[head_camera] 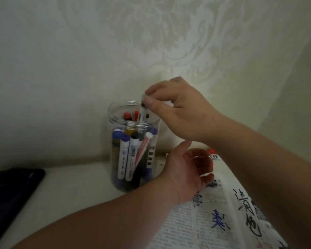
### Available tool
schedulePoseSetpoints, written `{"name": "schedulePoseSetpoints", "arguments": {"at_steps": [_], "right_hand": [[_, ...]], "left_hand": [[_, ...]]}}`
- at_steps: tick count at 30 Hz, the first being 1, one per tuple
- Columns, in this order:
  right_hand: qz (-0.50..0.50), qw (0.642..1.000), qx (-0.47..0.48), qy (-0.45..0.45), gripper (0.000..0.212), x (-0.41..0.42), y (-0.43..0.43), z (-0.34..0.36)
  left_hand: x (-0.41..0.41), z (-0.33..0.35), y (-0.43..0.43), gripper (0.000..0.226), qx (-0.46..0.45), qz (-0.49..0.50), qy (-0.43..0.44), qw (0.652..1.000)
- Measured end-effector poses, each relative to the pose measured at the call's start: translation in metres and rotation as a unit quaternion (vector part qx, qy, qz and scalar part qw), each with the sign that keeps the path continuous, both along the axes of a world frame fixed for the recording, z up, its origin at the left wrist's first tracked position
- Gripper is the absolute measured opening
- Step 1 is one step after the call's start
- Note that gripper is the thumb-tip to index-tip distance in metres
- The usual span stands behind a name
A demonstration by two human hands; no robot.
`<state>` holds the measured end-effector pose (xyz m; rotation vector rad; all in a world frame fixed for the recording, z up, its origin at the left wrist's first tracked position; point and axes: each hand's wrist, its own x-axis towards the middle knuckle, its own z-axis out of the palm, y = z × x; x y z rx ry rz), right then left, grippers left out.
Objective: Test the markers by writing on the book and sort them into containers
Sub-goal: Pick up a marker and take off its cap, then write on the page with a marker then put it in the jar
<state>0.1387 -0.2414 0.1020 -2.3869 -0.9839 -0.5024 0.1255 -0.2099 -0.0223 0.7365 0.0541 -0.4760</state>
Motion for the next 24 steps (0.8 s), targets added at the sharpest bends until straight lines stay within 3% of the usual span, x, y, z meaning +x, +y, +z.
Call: {"name": "schedulePoseSetpoints", "arguments": {"at_steps": [2, 4, 8, 10, 11, 13, 16, 19, 24], "right_hand": [[0.006, 0.996, -0.063, 0.055, 0.041, -0.005, -0.003, 0.001], [0.018, 0.994, -0.046, 0.098, 0.040, -0.010, -0.012, 0.002], [-0.038, 0.976, 0.203, 0.061, 0.030, -0.006, -0.053, 0.010], [-0.109, 0.957, 0.262, 0.054, 0.021, 0.004, -0.087, 0.005], [-0.163, 0.958, 0.228, 0.059, 0.016, 0.008, -0.105, -0.001], [-0.287, 0.951, 0.047, 0.103, 0.014, 0.010, -0.146, -0.019], [-0.382, 0.899, -0.146, 0.156, 0.016, 0.003, -0.195, -0.054], [-0.402, 0.886, -0.157, 0.171, 0.023, -0.004, -0.223, -0.084], [-0.344, 0.921, -0.112, 0.144, 0.050, -0.007, -0.240, -0.114]], "left_hand": [[0.001, -0.002, -0.001, 0.048, 0.007, 0.005, -0.003, 1.000], [0.001, -0.002, -0.002, 0.045, 0.012, 0.006, -0.010, 1.000], [0.002, 0.001, -0.006, 0.046, 0.036, -0.002, -0.018, 0.999], [0.001, -0.001, -0.009, 0.045, 0.064, -0.011, -0.041, 0.997], [-0.001, -0.002, -0.011, 0.043, 0.088, -0.015, -0.067, 0.994], [-0.003, -0.007, -0.017, 0.036, 0.159, -0.017, -0.143, 0.977], [-0.010, -0.011, -0.022, 0.030, 0.292, -0.027, -0.255, 0.922], [-0.015, -0.015, -0.025, 0.028, 0.381, -0.037, -0.319, 0.867], [-0.018, -0.021, -0.029, 0.016, 0.469, -0.047, -0.394, 0.789]]}}
